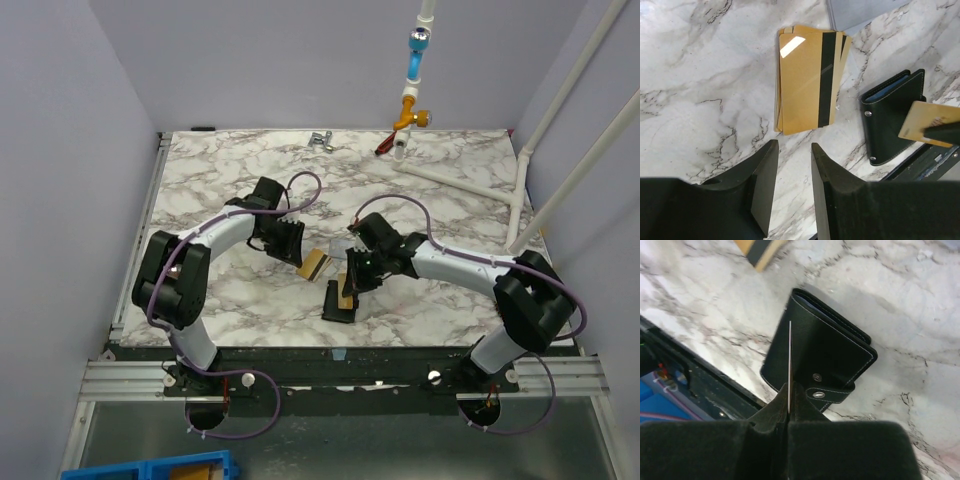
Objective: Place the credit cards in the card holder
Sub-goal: Open the card holder at the center of the board.
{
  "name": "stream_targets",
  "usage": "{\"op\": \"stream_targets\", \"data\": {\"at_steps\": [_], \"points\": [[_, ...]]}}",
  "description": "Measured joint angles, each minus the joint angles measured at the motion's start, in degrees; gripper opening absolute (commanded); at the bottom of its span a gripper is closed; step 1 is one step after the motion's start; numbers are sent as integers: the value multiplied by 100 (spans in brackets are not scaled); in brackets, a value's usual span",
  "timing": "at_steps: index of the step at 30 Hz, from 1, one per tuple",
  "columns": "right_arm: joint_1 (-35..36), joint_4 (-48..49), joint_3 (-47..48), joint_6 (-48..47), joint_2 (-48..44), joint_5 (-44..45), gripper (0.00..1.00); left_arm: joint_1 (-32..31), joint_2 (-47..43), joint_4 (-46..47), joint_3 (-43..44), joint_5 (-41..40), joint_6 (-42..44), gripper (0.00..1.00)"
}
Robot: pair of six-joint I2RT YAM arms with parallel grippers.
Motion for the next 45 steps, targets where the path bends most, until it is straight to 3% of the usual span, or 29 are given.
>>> {"op": "stream_targets", "data": {"at_steps": [8, 18, 30, 35, 45], "points": [[87, -734, 70, 66, 146, 533, 1, 0, -389, -372, 417, 149, 234, 49], [87, -1228, 52, 160, -192, 730, 1, -140, -839, -529, 470, 496, 682, 49], [-212, -1473, -87, 199, -369, 732, 1, -933, -920, -660, 470, 409, 1283, 49], [-424, -1561, -101, 190, -431, 732, 1, -1543, -914, -678, 496, 332, 1416, 49], [-835, -1563, -354, 125, -501, 721, 1, -2533, -341, -778, 938, 245, 1825, 48]]}}
